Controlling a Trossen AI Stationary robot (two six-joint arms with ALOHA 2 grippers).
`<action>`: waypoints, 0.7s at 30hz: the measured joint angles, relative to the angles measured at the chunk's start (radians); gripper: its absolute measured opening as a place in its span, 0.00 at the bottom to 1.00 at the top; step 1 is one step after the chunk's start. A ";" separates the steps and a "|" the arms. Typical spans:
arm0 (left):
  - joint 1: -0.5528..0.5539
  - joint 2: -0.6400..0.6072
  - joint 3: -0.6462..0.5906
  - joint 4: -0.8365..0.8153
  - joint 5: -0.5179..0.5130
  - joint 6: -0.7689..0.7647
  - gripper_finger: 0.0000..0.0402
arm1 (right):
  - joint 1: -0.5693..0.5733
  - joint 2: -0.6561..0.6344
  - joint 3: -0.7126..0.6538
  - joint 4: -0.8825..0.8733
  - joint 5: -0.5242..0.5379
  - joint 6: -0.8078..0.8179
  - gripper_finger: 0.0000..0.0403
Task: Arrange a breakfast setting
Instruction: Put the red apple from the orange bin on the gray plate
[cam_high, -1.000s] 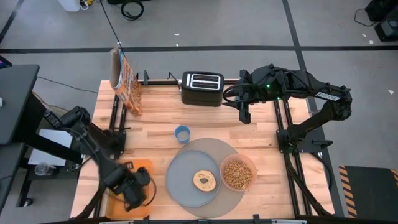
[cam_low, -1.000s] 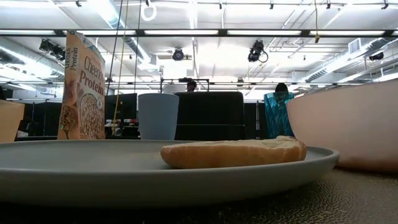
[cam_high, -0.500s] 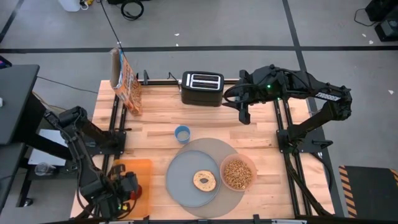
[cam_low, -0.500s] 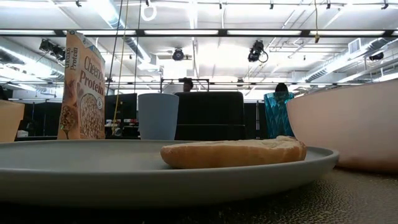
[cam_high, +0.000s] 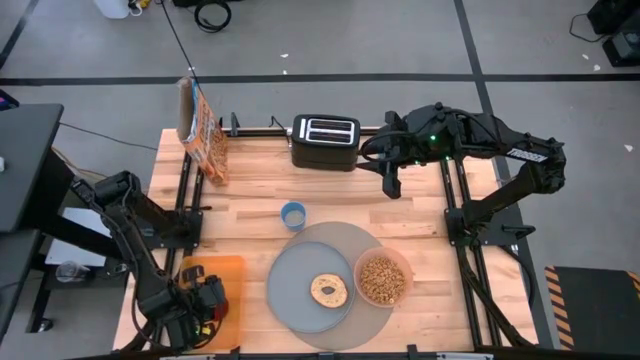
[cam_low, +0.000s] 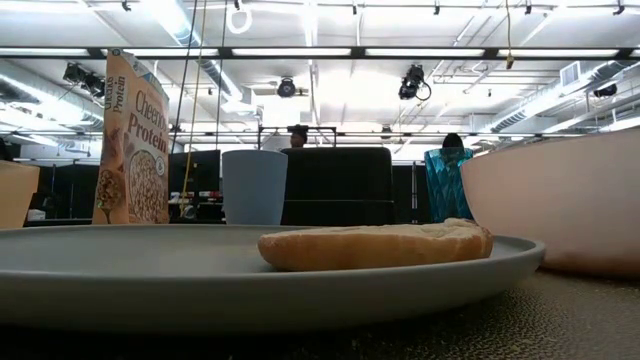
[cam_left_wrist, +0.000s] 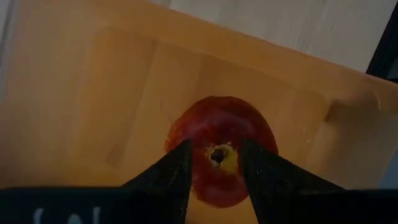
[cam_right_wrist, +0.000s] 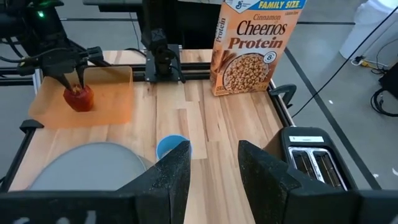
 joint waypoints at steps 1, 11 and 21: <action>0.000 0.000 0.000 0.001 -0.001 0.000 0.35 | 0.000 0.000 0.000 -0.001 0.001 0.004 0.35; 0.000 0.000 0.000 0.003 0.001 0.000 0.23 | 0.000 0.000 0.000 -0.001 0.002 0.005 0.35; 0.000 0.000 0.000 0.003 0.002 -0.001 0.10 | 0.000 0.000 0.000 -0.002 0.003 0.004 0.35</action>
